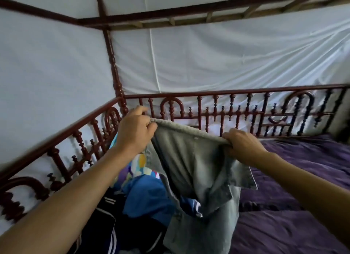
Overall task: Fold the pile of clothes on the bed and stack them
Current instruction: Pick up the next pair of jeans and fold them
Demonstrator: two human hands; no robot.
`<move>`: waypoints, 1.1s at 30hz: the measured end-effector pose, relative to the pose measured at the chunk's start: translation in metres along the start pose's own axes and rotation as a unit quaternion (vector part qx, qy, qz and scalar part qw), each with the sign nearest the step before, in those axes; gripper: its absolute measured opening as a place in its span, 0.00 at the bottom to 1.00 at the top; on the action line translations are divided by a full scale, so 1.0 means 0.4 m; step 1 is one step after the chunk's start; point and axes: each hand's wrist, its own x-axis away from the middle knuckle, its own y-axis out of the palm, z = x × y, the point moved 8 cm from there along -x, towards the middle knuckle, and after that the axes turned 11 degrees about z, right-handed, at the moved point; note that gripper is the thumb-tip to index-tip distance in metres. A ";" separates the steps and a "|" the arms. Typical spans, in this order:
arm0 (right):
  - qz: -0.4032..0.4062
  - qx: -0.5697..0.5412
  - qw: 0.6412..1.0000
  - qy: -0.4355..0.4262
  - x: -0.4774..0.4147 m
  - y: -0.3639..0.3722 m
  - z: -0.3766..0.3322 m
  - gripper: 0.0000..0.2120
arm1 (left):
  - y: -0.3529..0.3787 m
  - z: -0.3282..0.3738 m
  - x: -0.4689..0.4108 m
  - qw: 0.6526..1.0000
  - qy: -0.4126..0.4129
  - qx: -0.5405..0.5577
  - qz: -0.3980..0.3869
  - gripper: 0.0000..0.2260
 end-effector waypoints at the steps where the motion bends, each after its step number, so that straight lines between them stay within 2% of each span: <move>1: 0.004 -0.006 1.000 0.010 0.017 0.015 0.003 0.05 | -0.006 0.006 -0.006 1.000 0.011 0.021 0.012 0.11; 3: 0.058 -0.044 0.996 0.042 0.023 -0.003 0.010 0.03 | -0.021 0.007 -0.011 0.994 -0.019 0.092 0.046 0.13; 5: 0.145 -0.113 0.977 0.104 0.013 -0.066 0.038 0.03 | -0.005 -0.006 -0.003 0.979 -0.075 0.184 0.043 0.15; 7: 0.204 -0.160 0.954 0.151 0.005 -0.139 0.056 0.08 | 0.040 -0.002 0.031 0.964 -0.088 0.251 -0.027 0.11; 9: 0.220 -0.151 0.951 0.157 0.001 -0.197 0.052 0.13 | 0.089 0.026 0.074 0.949 -0.055 0.282 -0.131 0.11; 11: 0.207 -0.084 0.962 0.158 0.001 -0.234 0.046 0.15 | 0.123 0.041 0.099 0.955 -0.012 0.240 -0.174 0.10; 13: 0.149 0.017 0.976 0.155 0.009 -0.237 0.038 0.13 | 0.129 0.028 0.079 0.984 -0.006 0.132 -0.120 0.14; 14: 0.110 0.070 0.980 0.149 0.017 -0.225 0.029 0.11 | 0.125 0.017 0.062 0.991 -0.028 0.095 -0.087 0.14; 16: 0.048 0.152 0.976 0.147 0.043 -0.190 0.015 0.08 | 0.129 0.003 0.038 0.986 -0.102 0.119 -0.063 0.09; 17: 0.027 0.163 0.975 0.151 0.057 -0.172 0.012 0.08 | 0.141 -0.001 0.032 0.972 -0.146 0.167 -0.072 0.06; 18: 0.010 0.145 0.976 0.161 0.069 -0.155 0.010 0.07 | 0.159 -0.001 0.034 0.951 -0.198 0.219 -0.098 0.08; 20: -0.001 -0.004 0.976 0.216 0.088 -0.126 0.025 0.06 | 0.194 0.010 0.059 0.872 -0.299 0.347 -0.172 0.12; 21: 0.010 -0.118 0.956 0.267 0.101 -0.118 0.039 0.08 | 0.205 0.019 0.075 0.822 -0.341 0.407 -0.206 0.14; 22: 0.022 -0.230 0.918 0.322 0.119 -0.111 0.050 0.10 | 0.211 0.026 0.089 0.778 -0.367 0.453 -0.235 0.16; 23: 0.026 -0.325 0.873 0.363 0.140 -0.102 0.059 0.09 | 0.208 0.033 0.099 0.755 -0.368 0.475 -0.262 0.16; 24: 0.008 -0.409 0.830 0.379 0.160 -0.091 0.059 0.06 | 0.199 0.037 0.102 0.758 -0.342 0.476 -0.287 0.14; 25: -0.029 -0.483 0.791 0.374 0.178 -0.086 0.047 0.03 | 0.187 0.035 0.100 0.783 -0.294 0.453 -0.308 0.09; 26: -0.068 -0.534 0.764 0.356 0.195 -0.087 0.035 0.09 | 0.169 0.033 0.099 0.808 -0.244 0.421 -0.332 0.03; 27: -0.105 -0.556 0.756 0.330 0.210 -0.092 0.022 0.16 | 0.160 0.029 0.101 0.820 -0.198 0.396 -0.363 0.06; 28: -0.124 -0.543 0.773 0.304 0.222 -0.098 0.014 0.20 | 0.155 0.025 0.103 0.822 -0.163 0.372 -0.398 0.14; 29: -0.124 -0.491 0.819 0.271 0.229 -0.107 0.005 0.22 | 0.149 0.023 0.104 0.829 -0.131 0.342 -0.423 0.20; 30: -0.104 -0.402 0.881 0.227 0.227 -0.122 -0.004 0.20 | 0.139 0.028 0.097 0.848 -0.088 0.300 -0.427 0.25; 31: -0.062 -0.291 0.937 0.183 0.221 -0.141 -0.016 0.15 | 0.127 0.042 0.088 0.872 -0.033 0.254 -0.417 0.29; 32: -0.020 -0.203 0.967 0.150 0.216 -0.159 -0.031 0.08 | 0.118 0.060 0.080 0.892 0.020 0.210 -0.399 0.31; 33: 0.023 -0.147 0.980 0.131 0.214 -0.182 -0.049 0.06 | 0.112 0.079 0.073 0.905 0.066 0.180 -0.380 0.32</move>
